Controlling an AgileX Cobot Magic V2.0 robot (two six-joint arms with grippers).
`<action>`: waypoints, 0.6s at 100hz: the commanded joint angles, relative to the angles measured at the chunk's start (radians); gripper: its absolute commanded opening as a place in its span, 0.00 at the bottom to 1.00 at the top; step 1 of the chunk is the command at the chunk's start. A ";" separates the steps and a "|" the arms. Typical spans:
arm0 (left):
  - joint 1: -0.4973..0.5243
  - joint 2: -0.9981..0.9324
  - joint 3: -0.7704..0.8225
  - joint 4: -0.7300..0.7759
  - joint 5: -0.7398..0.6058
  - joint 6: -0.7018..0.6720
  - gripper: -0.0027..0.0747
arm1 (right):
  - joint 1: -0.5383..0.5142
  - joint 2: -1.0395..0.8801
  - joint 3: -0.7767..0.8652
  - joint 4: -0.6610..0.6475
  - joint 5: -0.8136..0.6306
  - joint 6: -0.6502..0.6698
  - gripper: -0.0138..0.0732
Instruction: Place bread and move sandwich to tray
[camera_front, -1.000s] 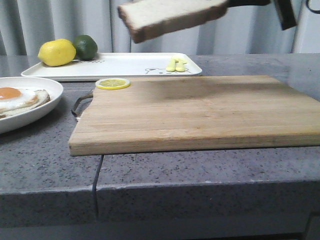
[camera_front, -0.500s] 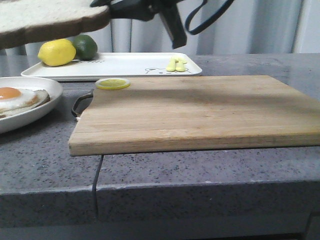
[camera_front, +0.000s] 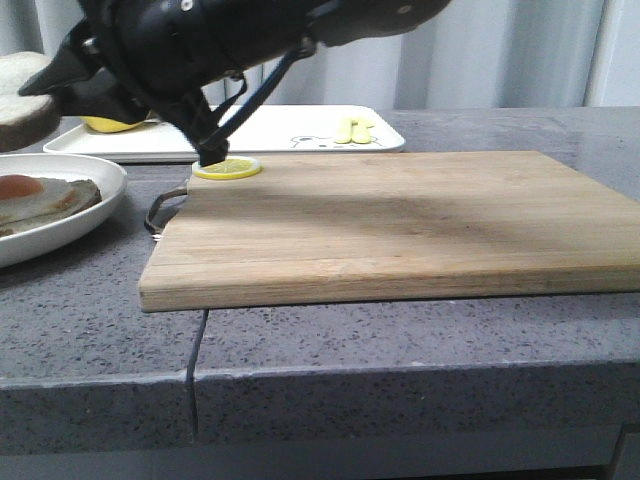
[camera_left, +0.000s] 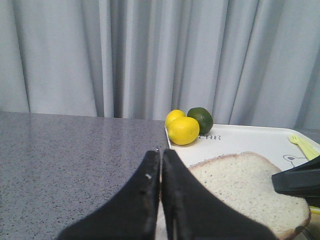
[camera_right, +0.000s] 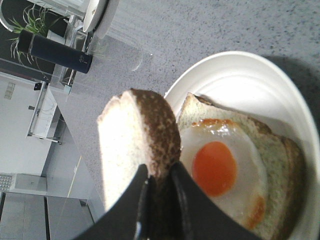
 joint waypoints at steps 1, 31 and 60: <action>-0.003 0.018 -0.037 -0.012 -0.077 -0.007 0.01 | 0.003 -0.039 -0.048 0.083 0.017 -0.019 0.16; -0.003 0.018 -0.041 -0.012 -0.077 -0.007 0.01 | -0.004 -0.038 -0.047 -0.024 -0.052 -0.019 0.48; 0.005 0.032 -0.129 -0.012 0.025 -0.007 0.01 | -0.038 -0.054 -0.047 -0.163 -0.041 -0.074 0.58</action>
